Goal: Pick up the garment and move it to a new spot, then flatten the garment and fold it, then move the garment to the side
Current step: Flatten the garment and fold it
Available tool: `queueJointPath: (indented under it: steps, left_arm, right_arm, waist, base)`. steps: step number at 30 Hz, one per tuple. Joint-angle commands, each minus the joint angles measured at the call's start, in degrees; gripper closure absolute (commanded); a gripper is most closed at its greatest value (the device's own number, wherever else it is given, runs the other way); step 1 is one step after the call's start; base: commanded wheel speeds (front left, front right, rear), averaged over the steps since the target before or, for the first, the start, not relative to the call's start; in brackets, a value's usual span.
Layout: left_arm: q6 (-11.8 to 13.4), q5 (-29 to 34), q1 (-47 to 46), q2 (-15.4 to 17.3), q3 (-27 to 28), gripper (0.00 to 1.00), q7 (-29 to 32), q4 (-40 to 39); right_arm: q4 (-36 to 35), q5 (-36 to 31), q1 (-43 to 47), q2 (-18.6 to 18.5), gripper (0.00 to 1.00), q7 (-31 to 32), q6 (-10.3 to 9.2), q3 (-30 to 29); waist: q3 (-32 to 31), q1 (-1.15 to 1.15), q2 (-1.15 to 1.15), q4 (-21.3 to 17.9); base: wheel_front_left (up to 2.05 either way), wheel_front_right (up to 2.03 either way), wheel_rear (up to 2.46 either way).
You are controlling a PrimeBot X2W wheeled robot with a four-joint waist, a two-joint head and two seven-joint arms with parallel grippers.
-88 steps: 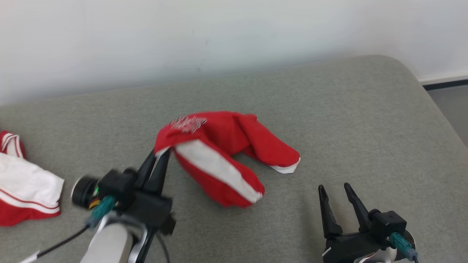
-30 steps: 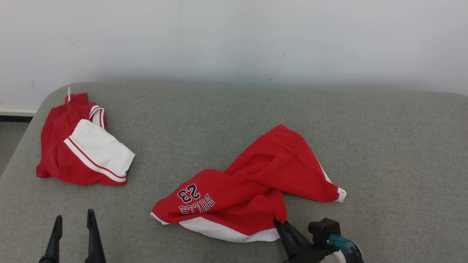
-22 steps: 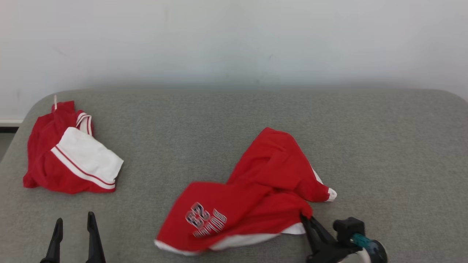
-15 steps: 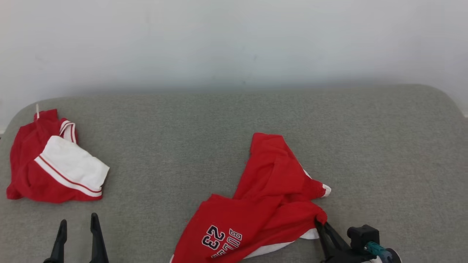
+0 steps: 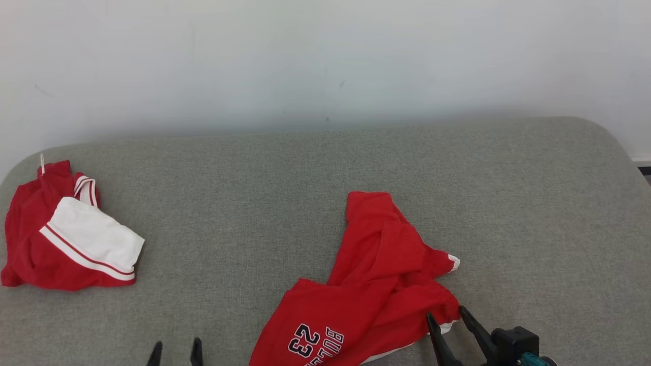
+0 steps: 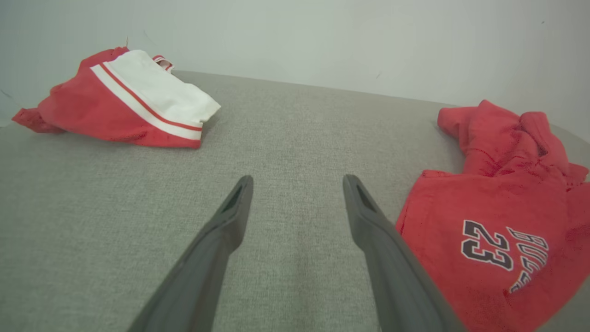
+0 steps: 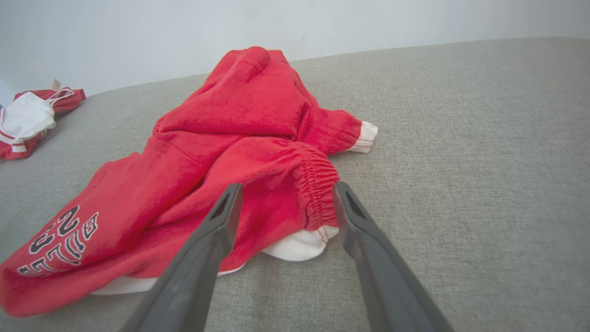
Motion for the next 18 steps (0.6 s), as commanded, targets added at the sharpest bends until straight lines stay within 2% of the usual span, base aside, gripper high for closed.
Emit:
queueJointPath:
  steps: [1,9,10,15,18]
  left_arm:
    - [-0.41,-0.06,1.01,0.71,-1.55,0.00,-0.19,1.14]
    - [-0.30,-5.09,1.08,5.89,-15.05,0.00,-0.18,8.17]
    - [-0.30,-5.09,1.08,5.89,-15.05,0.00,-0.18,8.17]
    - [-0.30,-8.48,-0.84,8.95,-22.63,0.00,-0.17,12.28]
    - [-0.29,-10.18,-2.32,10.01,-24.19,0.00,-0.18,13.67]
  right_arm:
    - [-1.27,0.31,1.24,-0.89,0.00,-0.04,-0.13,-0.10]
    - [-6.29,-0.10,5.04,-4.05,0.00,2.34,-0.13,-1.75]
    - [-6.29,-0.10,5.04,-4.05,0.00,2.34,-0.13,-1.75]
    - [-7.04,-0.95,5.59,-5.84,0.00,4.16,-0.13,-0.67]
    - [-6.72,-1.72,4.83,-6.90,0.00,4.84,-0.13,0.06]
  waist:
    - [-0.07,0.00,0.00,0.02]
    - [0.14,0.00,0.00,-0.42]
    - [0.14,0.00,0.00,-0.42]
    - [0.38,0.00,0.00,-0.54]
    - [0.53,0.00,0.00,-0.50]
  base:
    - [0.00,0.00,0.00]
    - [0.00,0.00,0.00]
    - [0.00,0.00,0.00]
    - [0.00,0.00,0.00]
    - [0.00,0.00,0.00]
